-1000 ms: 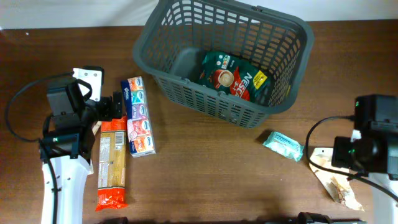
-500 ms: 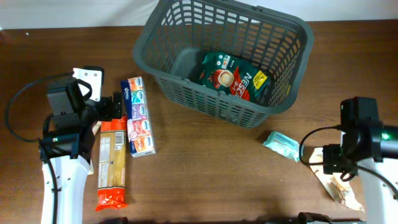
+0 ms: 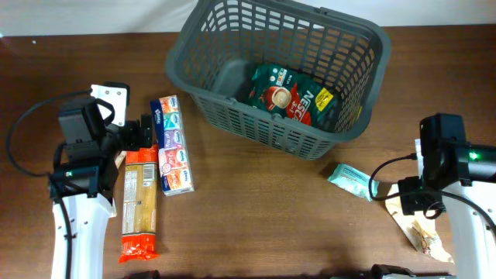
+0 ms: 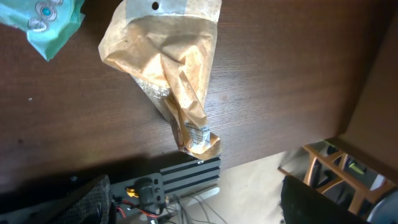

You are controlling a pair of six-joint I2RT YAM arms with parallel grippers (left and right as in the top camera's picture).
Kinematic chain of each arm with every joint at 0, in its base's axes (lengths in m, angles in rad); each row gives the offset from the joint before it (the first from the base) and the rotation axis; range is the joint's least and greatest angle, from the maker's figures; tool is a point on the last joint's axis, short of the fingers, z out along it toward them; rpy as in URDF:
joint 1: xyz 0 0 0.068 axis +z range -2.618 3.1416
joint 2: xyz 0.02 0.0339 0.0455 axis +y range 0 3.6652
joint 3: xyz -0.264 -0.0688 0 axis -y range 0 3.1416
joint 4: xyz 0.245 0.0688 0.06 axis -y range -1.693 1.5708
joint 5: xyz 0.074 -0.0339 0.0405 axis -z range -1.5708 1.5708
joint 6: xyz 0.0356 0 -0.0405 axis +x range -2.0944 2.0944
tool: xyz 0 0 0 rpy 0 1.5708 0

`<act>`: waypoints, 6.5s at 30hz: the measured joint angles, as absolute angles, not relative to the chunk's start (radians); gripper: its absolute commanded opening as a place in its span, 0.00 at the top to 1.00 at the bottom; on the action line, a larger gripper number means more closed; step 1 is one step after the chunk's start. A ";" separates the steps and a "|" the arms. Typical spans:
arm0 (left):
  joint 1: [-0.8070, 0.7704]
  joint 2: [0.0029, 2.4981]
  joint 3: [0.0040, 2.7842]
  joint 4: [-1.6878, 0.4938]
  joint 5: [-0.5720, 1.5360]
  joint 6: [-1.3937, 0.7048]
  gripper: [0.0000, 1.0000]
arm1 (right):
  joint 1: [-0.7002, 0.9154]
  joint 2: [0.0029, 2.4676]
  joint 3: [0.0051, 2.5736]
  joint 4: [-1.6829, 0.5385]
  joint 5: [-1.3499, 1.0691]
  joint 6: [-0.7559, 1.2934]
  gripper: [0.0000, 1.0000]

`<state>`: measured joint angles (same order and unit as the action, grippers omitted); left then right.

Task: Pack container

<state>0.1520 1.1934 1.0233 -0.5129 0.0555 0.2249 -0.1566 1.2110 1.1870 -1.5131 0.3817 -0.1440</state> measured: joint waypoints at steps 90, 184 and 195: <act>0.152 1.193 1.023 -0.513 0.056 0.225 0.01 | -0.058 1.584 2.366 -1.391 0.304 -0.101 0.96; 0.152 1.193 1.023 -0.513 0.056 0.225 0.01 | 0.096 1.730 1.927 -1.384 0.037 0.801 0.57; 0.152 1.193 1.023 -0.513 0.056 0.225 0.01 | 0.106 1.755 1.917 -1.397 0.068 0.740 0.89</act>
